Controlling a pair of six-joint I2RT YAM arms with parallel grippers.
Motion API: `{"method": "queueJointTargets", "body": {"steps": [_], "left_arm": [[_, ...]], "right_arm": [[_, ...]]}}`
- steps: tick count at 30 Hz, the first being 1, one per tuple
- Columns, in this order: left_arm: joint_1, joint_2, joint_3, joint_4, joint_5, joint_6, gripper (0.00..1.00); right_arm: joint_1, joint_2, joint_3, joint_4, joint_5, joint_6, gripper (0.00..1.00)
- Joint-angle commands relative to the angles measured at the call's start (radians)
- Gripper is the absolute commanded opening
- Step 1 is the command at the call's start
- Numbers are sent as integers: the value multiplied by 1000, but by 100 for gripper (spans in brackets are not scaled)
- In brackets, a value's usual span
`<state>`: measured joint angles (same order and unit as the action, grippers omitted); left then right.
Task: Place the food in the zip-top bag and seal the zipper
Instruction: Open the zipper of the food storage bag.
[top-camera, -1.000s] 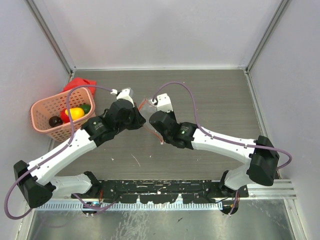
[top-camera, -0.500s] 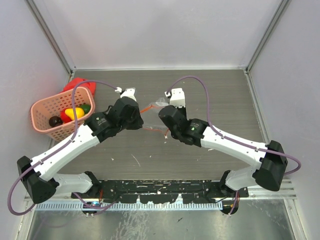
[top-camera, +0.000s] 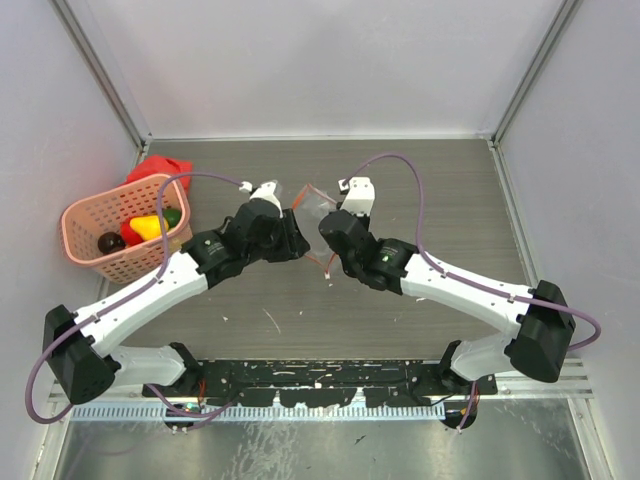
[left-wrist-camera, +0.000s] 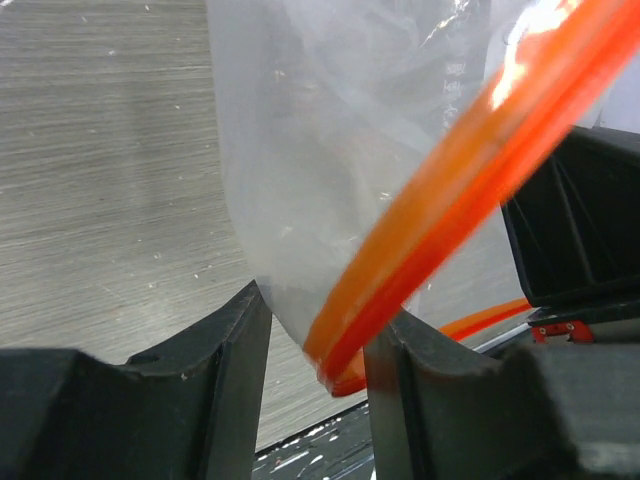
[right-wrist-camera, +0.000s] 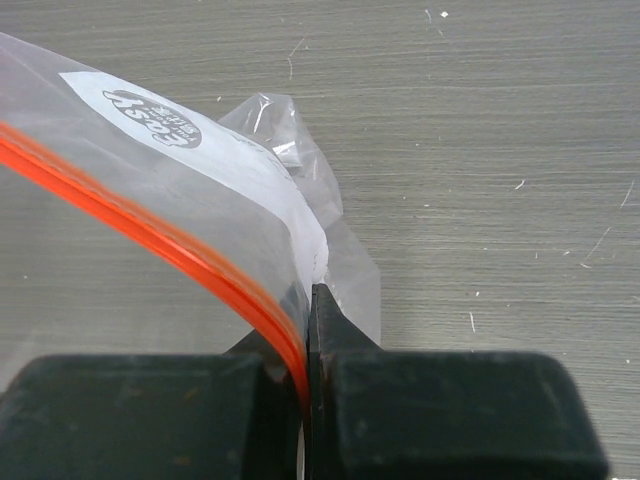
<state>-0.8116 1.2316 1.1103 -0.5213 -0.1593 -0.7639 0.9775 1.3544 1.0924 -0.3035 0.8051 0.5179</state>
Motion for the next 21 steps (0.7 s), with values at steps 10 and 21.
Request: {"method": "queueJointTargets", "body": {"steps": [10, 21], "left_arm": [[1, -25, -14, 107, -31, -30, 0], [0, -38, 40, -28, -78, 37, 0]], "right_arm": [[1, -23, -3, 32, -24, 53, 9], [1, -86, 31, -66, -117, -18, 41]]}}
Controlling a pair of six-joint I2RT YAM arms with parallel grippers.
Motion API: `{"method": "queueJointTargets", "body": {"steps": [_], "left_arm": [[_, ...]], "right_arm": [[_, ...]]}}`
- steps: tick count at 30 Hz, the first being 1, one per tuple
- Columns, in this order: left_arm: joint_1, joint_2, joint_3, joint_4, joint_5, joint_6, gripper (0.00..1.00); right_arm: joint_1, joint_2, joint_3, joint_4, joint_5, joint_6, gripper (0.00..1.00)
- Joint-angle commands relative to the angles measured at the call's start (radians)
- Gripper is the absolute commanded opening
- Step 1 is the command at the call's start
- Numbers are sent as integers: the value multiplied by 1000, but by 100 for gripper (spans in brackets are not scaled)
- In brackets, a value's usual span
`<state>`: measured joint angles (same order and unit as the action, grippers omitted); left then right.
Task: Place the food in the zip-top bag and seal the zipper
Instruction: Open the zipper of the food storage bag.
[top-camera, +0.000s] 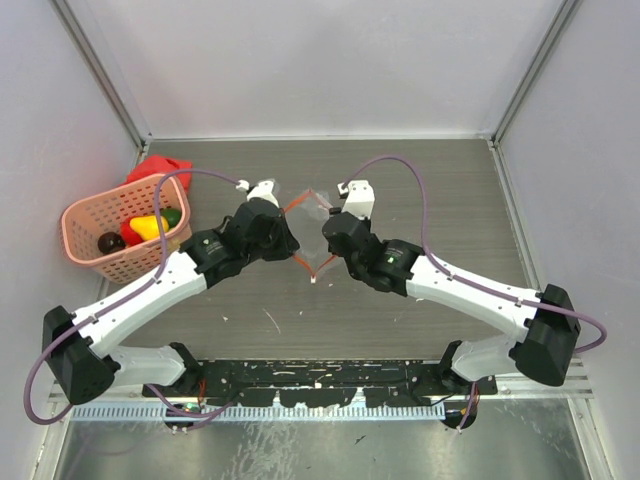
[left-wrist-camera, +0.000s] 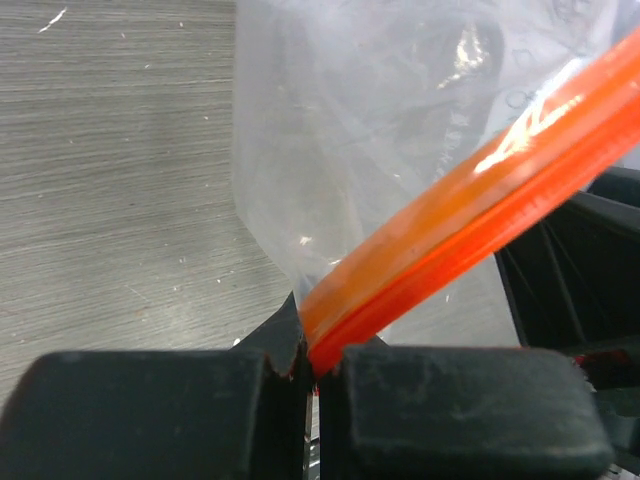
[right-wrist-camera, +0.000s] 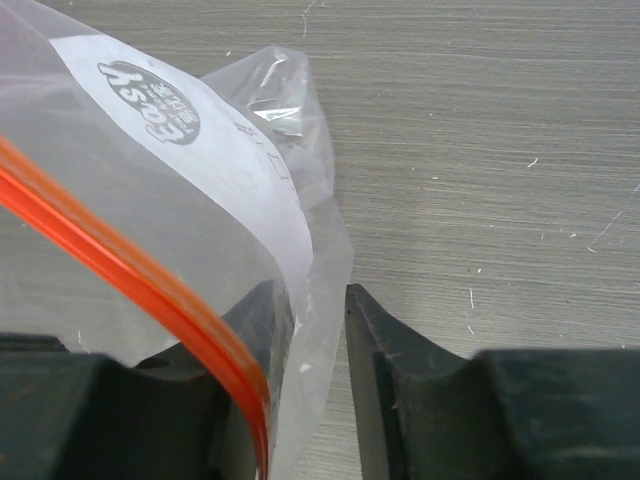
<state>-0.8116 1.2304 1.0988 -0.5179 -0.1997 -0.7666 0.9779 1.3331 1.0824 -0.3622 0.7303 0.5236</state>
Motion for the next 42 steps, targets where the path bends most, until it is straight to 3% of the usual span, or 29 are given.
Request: {"method": "queueJointTargets", "body": {"steps": [1, 9, 21, 24, 33, 35, 42], "left_arm": [[1, -35, 56, -36, -38, 44, 0], [1, -19, 90, -74, -56, 75, 0], [1, 11, 128, -101, -50, 86, 0], [1, 10, 136, -105, -49, 87, 0], [4, 4, 147, -143, -27, 92, 0], [13, 4, 141, -150, -20, 96, 0], [40, 15, 126, -123, 48, 110, 0]], "right_arm": [[0, -67, 43, -9, -61, -26, 43], [1, -74, 72, -10, -132, -54, 52], [0, -92, 92, -37, -154, -74, 52], [-1, -91, 78, -42, -117, -77, 44], [-29, -95, 58, -92, 11, -100, 5], [-55, -105, 64, -113, 17, -105, 1], [-116, -145, 65, -135, 9, -142, 0]]}}
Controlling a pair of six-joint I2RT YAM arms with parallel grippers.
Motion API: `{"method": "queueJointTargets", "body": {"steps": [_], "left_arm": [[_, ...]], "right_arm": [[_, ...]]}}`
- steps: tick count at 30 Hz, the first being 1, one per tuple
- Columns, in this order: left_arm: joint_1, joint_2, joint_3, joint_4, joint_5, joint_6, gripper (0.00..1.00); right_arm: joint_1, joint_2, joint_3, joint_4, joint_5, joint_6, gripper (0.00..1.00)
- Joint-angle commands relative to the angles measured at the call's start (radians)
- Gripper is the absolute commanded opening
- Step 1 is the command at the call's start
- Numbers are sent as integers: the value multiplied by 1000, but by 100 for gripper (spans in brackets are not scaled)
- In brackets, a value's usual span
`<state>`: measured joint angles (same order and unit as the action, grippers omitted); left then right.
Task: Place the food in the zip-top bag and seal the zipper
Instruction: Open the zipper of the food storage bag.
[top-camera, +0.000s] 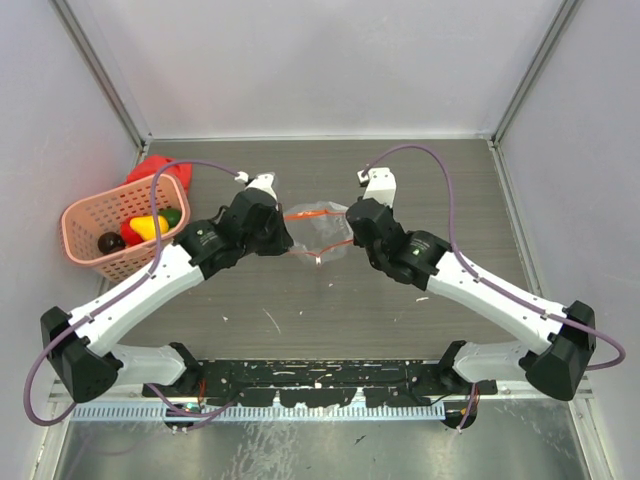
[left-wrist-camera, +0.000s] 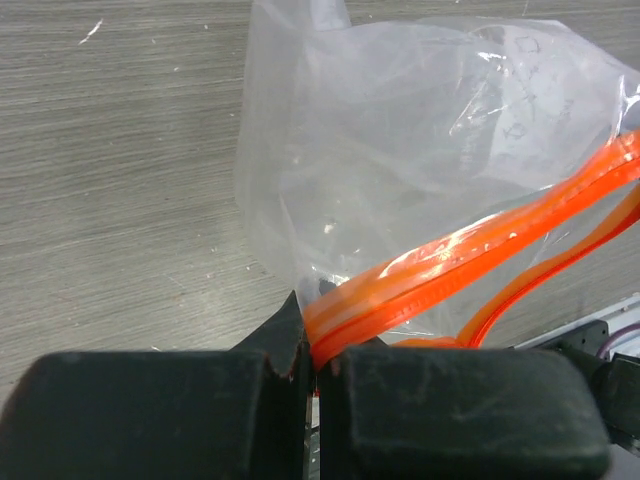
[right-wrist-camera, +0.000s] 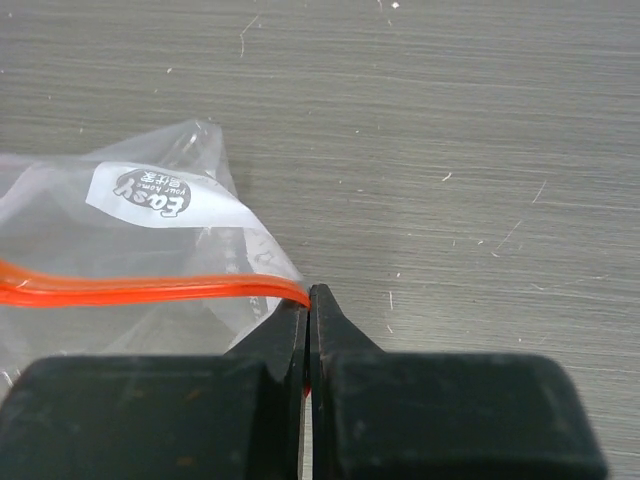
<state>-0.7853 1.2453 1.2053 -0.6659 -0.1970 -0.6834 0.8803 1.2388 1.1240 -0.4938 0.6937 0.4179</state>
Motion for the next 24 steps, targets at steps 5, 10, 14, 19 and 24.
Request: {"method": "queueJointTargets", "body": {"steps": [5, 10, 14, 19, 24], "left_arm": [[14, 54, 20, 121, 154, 0, 9], [15, 84, 33, 166, 193, -22, 25], [14, 81, 48, 171, 195, -25, 37], [29, 41, 82, 138, 183, -7, 59], [62, -33, 114, 87, 163, 10, 71]], "right_arm": [[-19, -38, 27, 43, -37, -71, 0], [-18, -8, 57, 41, -44, -96, 0], [-18, 10, 83, 30, -34, -110, 0], [-18, 45, 119, 8, -17, -124, 0], [-18, 61, 148, -1, -9, -143, 0]]}}
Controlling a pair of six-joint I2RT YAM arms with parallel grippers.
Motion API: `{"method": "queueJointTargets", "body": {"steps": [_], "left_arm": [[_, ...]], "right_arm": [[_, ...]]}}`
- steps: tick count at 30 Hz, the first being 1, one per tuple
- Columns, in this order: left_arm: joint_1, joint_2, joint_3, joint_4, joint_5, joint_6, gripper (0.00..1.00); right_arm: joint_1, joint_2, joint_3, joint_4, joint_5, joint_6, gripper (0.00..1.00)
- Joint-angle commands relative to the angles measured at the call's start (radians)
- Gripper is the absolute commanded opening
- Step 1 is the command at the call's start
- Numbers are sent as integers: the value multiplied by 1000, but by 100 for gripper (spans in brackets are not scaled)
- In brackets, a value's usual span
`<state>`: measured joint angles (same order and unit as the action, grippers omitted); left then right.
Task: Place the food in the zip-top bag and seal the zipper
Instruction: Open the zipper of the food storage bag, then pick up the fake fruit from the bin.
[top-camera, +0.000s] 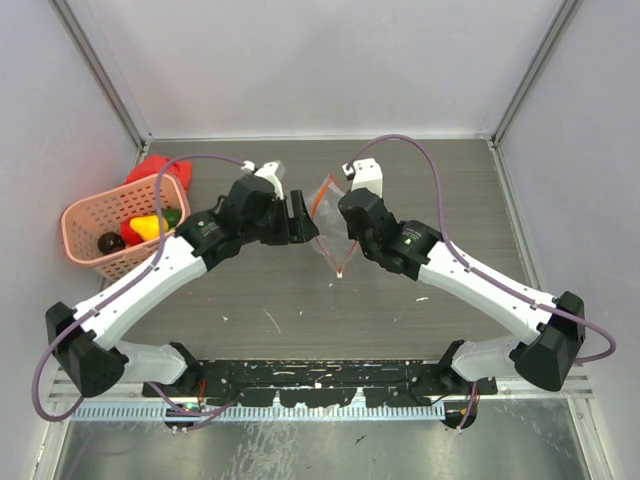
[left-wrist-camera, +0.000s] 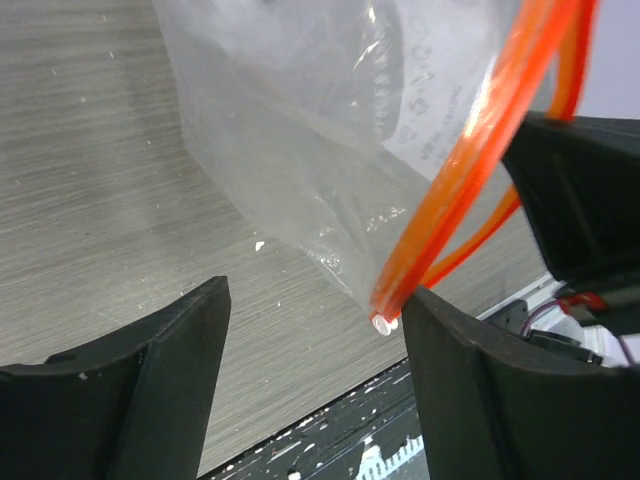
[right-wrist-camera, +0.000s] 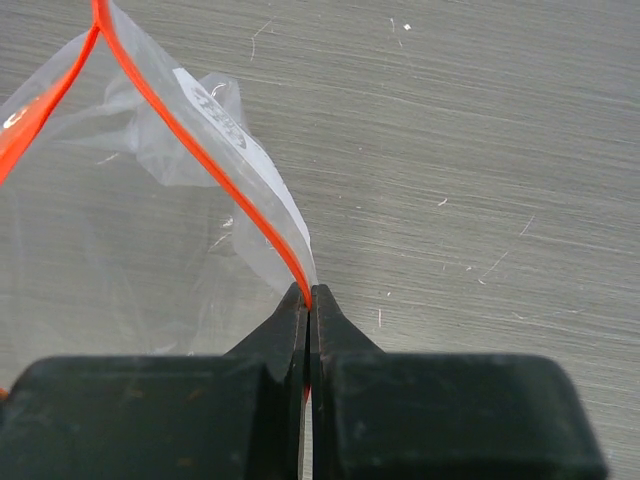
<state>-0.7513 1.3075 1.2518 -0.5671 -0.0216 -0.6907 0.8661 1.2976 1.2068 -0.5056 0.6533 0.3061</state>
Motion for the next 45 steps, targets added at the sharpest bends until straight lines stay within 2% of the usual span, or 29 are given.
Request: {"method": "queueJointTargets", "body": {"steps": [1, 8, 13, 17, 19, 25, 32, 38, 45], "left_arm": [[38, -107, 71, -22, -16, 21, 73], [153, -165, 104, -133, -78, 97, 80], [308, -170, 126, -223, -98, 168, 84], [424, -153, 156, -291, -137, 231, 87], [471, -136, 178, -325, -179, 261, 91], [654, -47, 264, -409, -231, 304, 94], [858, 69, 263, -379, -213, 250, 98], [969, 91, 168, -280, -245, 211, 99], [1003, 183, 138, -216, -249, 199, 98]], "right_arm": [[-4, 4, 73, 7, 36, -36, 0], [-4, 17, 129, -42, 82, -81, 0], [-4, 28, 155, -88, 110, -99, 0], [-4, 28, 158, -101, 124, -112, 0], [-4, 27, 155, -103, 127, -117, 0], [-4, 29, 145, -102, 124, -133, 0], [-4, 30, 134, -81, 103, -153, 0], [-4, 40, 125, -71, 95, -161, 0], [-4, 50, 128, -76, 85, -158, 0]]}}
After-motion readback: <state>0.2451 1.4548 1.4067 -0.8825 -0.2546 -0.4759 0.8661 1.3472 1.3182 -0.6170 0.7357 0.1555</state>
